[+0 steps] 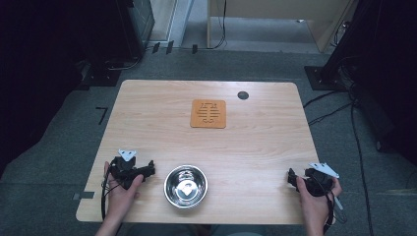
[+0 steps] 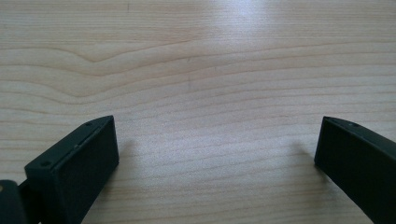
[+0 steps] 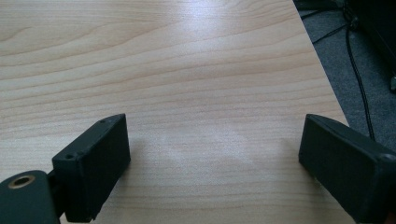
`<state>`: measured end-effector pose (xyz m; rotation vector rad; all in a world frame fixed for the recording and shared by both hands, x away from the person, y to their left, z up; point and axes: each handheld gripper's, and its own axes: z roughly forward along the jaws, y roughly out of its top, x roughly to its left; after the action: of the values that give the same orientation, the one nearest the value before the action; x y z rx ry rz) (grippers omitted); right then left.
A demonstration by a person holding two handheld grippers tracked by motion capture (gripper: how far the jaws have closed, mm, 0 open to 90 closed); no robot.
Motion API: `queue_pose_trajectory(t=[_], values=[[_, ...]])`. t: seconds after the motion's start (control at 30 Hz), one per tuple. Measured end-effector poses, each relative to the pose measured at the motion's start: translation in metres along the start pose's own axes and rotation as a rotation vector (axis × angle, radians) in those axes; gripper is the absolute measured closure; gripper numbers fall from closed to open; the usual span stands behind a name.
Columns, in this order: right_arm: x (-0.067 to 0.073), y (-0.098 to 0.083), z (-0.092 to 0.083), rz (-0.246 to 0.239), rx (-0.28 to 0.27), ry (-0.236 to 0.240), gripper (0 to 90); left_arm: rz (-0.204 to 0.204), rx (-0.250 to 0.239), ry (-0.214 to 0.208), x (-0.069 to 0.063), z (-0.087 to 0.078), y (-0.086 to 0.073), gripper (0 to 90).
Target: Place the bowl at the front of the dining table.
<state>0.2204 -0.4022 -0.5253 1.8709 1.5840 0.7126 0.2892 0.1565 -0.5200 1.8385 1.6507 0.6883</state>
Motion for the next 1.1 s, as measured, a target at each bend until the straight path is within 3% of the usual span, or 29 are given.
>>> queue_pose_trajectory(t=[0.27, 0.3, 0.47, 0.63, 0.8, 1.1], values=[[0.001, 0.0, 0.0, 0.016, -0.004, -0.009, 9.4, 0.0, 0.0, 0.0, 0.0, 0.0, 0.0, 0.0], [0.001, 0.001, -0.001, 0.025, 0.0, 0.014, 9.4, 0.0, 0.0, 0.0, 0.0, 0.0, 0.0, 0.0], [0.006, 0.006, -0.008, 0.034, -0.024, 0.017, 9.4, 0.001, 0.0, -0.001, 0.0, 0.0, 0.0, 0.0], [0.015, 0.013, -0.014, 0.047, -0.052, 0.042, 9.5, 0.001, 0.0, -0.001, 0.0, 0.0, 0.0, 0.0], [0.033, 0.017, -0.02, 0.006, -0.061, 0.077, 9.4, 0.001, 0.0, -0.001, 0.0, 0.0, 0.0, 0.0], [0.055, 0.023, -0.027, -0.011, -0.068, 0.127, 9.4, 0.002, 0.0, -0.003, 0.0, 0.0, 0.0, 0.0]])
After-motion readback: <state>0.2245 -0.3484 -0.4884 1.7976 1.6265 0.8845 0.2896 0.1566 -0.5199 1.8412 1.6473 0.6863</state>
